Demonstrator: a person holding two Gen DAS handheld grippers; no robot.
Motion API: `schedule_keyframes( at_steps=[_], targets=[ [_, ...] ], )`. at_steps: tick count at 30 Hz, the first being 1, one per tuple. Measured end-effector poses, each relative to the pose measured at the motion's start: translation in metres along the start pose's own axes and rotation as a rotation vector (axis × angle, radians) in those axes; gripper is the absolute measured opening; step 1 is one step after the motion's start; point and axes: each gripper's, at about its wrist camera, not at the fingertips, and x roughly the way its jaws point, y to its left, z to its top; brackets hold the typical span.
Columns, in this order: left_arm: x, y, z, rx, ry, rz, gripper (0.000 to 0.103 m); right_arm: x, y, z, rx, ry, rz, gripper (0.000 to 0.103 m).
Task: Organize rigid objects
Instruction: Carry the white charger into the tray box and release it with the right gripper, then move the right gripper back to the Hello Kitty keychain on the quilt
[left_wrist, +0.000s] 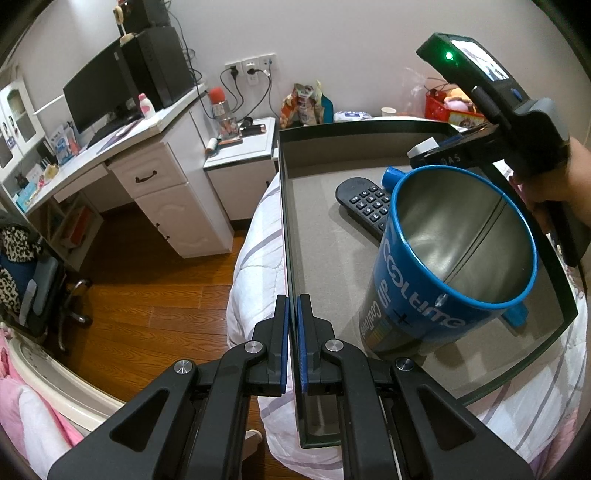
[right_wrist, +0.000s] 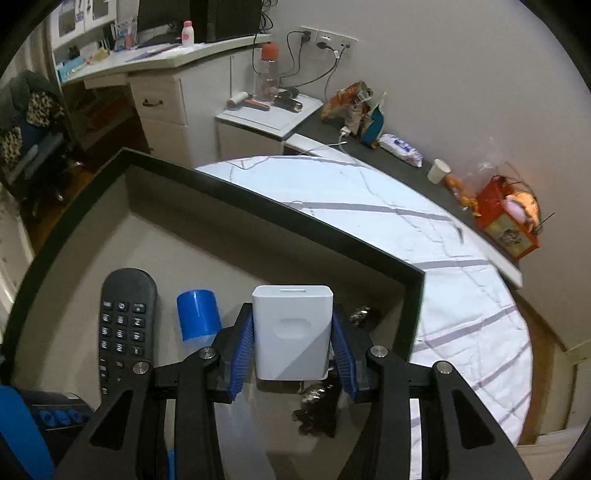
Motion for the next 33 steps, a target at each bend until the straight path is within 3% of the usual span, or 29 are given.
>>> schedule_keyframes(
  at_steps=[7, 11, 13, 16, 20, 26, 33],
  targets=[
    [0.0, 0.0, 0.0, 0.001, 0.001, 0.004, 0.004, 0.001, 0.017, 0.008, -0.068, -0.016, 0.012, 0.041],
    [-0.001, 0.001, -0.002, 0.002, 0.0, 0.001, 0.004, -0.008, 0.012, 0.007, -0.045, -0.062, 0.008, 0.045],
    [-0.001, 0.001, -0.002, 0.001, 0.0, 0.0, 0.004, -0.019, 0.008, 0.004, -0.019, -0.114, 0.044, 0.065],
    [0.0, 0.001, -0.002, 0.0, 0.0, -0.004, 0.004, -0.041, -0.004, -0.004, 0.04, -0.206, 0.072, 0.076],
    [0.0, 0.001, -0.002, -0.003, 0.0, -0.009, 0.004, -0.074, -0.019, -0.027, 0.082, -0.28, 0.103, 0.078],
    [0.001, 0.002, -0.001, -0.006, 0.002, -0.009, 0.004, -0.126, -0.047, -0.081, 0.141, -0.421, 0.053, 0.08],
    [0.001, -0.002, -0.001, 0.0, 0.0, 0.016, 0.004, -0.134, -0.089, -0.142, 0.226, -0.369, -0.043, 0.082]
  ],
)
